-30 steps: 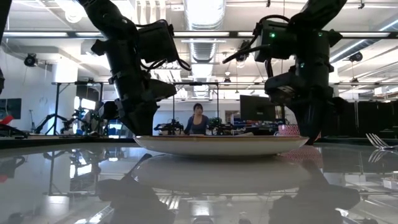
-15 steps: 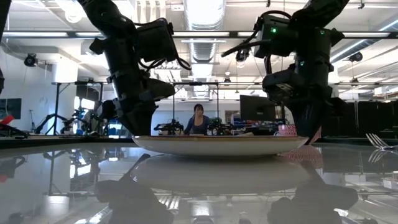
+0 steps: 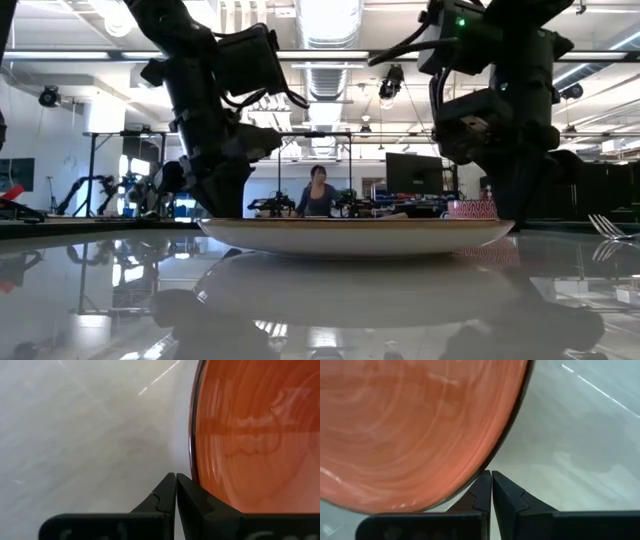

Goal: Set table place
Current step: Move the orange plate from the top left of the table to the middle of the table, then put the bowl on top of the orange plate

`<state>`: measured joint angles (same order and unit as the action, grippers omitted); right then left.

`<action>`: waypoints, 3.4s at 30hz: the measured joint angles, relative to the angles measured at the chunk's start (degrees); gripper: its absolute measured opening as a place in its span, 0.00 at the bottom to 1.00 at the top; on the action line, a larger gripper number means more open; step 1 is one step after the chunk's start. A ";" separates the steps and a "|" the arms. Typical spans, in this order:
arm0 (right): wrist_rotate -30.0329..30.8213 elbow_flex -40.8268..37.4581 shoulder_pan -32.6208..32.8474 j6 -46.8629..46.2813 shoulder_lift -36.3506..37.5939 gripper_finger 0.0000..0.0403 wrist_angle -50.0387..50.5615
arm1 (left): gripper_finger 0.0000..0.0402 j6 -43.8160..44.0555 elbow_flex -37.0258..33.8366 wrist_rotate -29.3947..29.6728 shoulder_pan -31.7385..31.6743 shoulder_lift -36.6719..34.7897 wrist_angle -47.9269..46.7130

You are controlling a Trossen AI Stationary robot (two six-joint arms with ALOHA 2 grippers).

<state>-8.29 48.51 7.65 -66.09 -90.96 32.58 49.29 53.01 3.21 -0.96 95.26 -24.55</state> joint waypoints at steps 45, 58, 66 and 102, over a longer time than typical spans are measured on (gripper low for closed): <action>19.89 6.71 -41.79 42.84 12.52 0.44 18.55 | 0.16 -4.80 0.79 4.41 -4.71 -15.74 -1.38; 22.19 15.20 -42.66 54.61 -5.41 0.44 18.47 | 0.16 -4.61 0.79 4.00 -4.71 -15.74 -1.72; 21.99 14.81 -45.71 54.50 -8.91 0.34 17.65 | 0.16 -4.65 0.79 3.99 -4.71 -15.74 -1.73; 9.16 30.81 -2.14 62.88 -2.99 0.03 27.10 | 0.16 -3.55 -2.24 -0.92 -6.22 -16.09 -2.28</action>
<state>0.86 79.32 5.51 -3.22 -93.95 59.68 45.74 50.77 2.29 -7.18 79.17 -26.83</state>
